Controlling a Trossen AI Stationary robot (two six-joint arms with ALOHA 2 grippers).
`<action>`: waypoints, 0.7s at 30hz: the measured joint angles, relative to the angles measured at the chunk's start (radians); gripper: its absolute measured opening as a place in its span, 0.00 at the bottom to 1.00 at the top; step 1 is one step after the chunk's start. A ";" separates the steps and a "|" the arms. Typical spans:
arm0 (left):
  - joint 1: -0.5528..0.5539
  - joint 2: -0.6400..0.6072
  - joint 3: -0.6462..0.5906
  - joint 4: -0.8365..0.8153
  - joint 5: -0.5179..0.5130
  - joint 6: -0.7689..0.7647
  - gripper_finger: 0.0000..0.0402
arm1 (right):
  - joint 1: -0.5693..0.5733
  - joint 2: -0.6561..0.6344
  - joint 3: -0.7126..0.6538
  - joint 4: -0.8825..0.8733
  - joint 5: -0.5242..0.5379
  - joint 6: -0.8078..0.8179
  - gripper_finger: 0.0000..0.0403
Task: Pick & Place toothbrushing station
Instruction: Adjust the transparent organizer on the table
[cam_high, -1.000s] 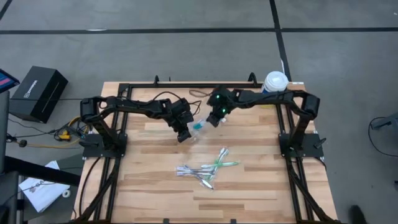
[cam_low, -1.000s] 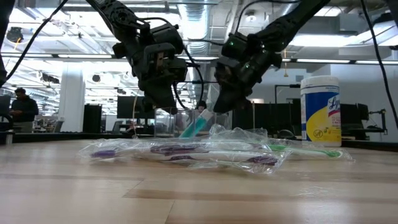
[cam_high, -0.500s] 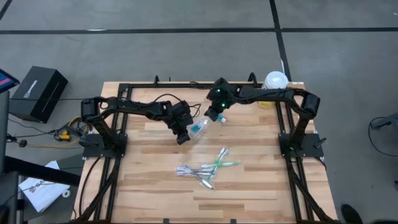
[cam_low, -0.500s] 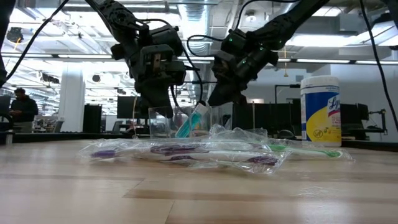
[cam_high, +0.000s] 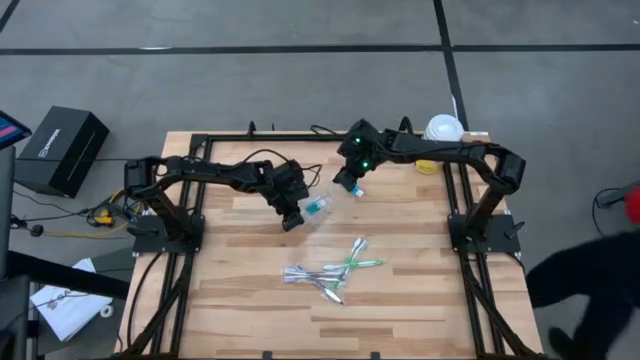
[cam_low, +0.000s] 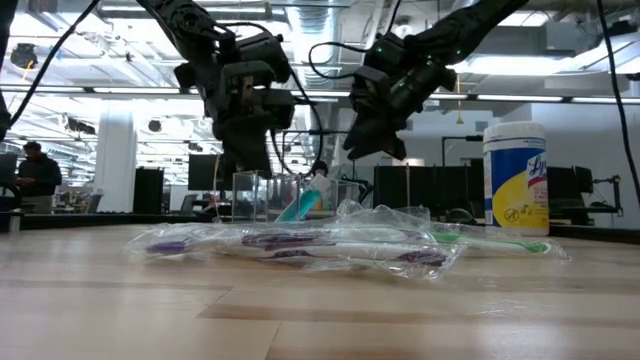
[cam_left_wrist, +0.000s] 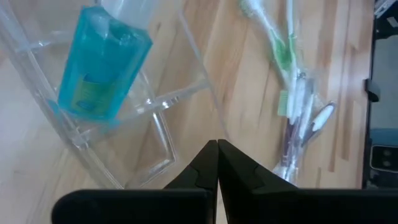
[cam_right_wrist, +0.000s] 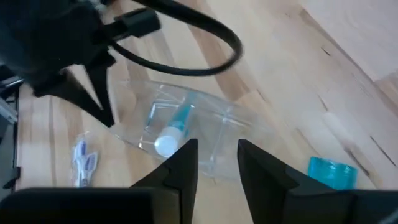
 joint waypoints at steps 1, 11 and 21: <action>0.000 -0.008 -0.001 -0.028 0.001 0.008 0.00 | 0.006 0.001 0.000 0.003 0.000 -0.001 0.28; 0.035 -0.152 0.001 -0.039 -0.051 -0.008 0.00 | 0.013 0.002 0.000 0.006 0.051 0.012 0.30; 0.072 -0.254 0.003 -0.073 -0.115 -0.038 0.00 | -0.001 0.075 0.000 -0.049 0.103 0.054 0.30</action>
